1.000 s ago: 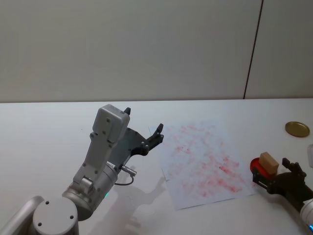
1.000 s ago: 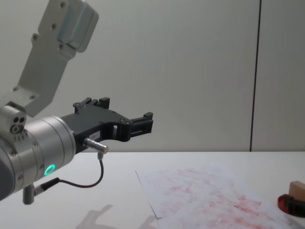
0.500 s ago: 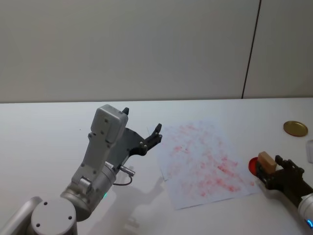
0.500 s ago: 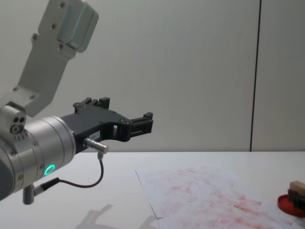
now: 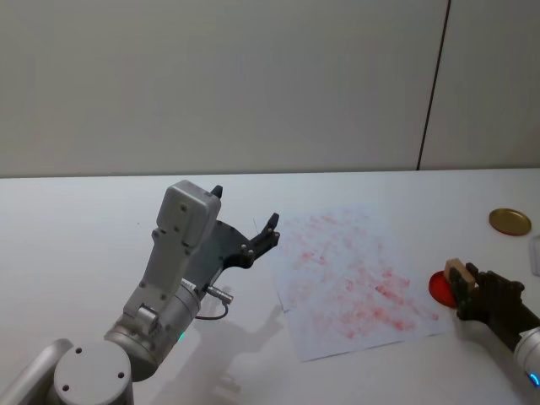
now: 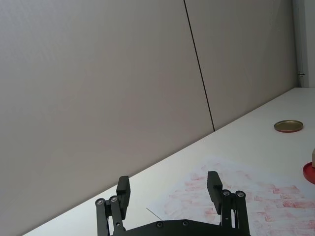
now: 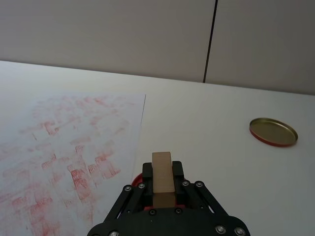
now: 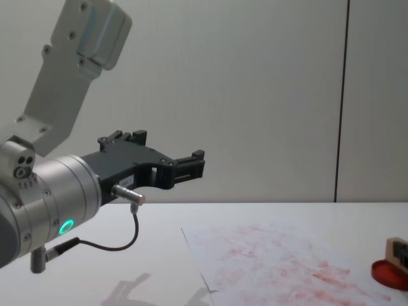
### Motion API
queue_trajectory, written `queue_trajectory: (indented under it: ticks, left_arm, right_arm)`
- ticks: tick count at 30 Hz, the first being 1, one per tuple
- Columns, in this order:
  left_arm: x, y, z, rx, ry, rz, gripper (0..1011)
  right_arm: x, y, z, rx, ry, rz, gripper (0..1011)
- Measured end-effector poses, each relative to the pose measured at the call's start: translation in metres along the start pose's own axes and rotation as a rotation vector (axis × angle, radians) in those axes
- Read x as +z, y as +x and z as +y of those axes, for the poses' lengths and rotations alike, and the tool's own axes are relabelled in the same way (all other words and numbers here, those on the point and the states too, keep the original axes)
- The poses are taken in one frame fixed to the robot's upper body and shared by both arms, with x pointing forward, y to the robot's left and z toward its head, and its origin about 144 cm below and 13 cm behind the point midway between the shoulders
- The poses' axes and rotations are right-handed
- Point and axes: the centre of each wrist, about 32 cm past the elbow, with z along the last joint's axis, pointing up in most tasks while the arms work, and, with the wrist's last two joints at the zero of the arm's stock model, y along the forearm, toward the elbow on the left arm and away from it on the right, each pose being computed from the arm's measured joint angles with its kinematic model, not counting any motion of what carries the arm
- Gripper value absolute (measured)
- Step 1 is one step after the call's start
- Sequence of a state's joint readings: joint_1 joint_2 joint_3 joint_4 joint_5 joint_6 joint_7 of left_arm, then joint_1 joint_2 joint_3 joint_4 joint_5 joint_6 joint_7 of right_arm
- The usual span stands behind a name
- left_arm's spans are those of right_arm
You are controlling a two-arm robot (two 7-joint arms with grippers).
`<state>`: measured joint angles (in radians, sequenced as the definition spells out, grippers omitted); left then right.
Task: Use the one hand to pick up the stamp and affix it onto the A4 paper.
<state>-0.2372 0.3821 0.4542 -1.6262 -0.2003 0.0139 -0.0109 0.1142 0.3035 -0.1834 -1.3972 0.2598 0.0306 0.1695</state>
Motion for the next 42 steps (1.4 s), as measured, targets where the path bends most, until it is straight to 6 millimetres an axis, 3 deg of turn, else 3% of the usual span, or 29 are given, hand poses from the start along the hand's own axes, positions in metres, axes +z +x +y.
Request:
queue_trajectory:
  ticks: [13,23,42]
  left_arm:
    - [0.0,0.0,0.0,0.0,0.0,0.0,993]
    - [0.0,0.0,0.0,0.0,0.0,0.0,993]
    - [0.0,0.0,0.0,0.0,0.0,0.0,993]
  right_arm:
    - [0.016,-0.013,0.001,0.069,0.08,-0.039,219]
    - [0.029,-0.039,0.004,0.174,0.109,-0.034,219]
    - [0.011,-0.063,0.008,0.236,0.008,0.006,219]
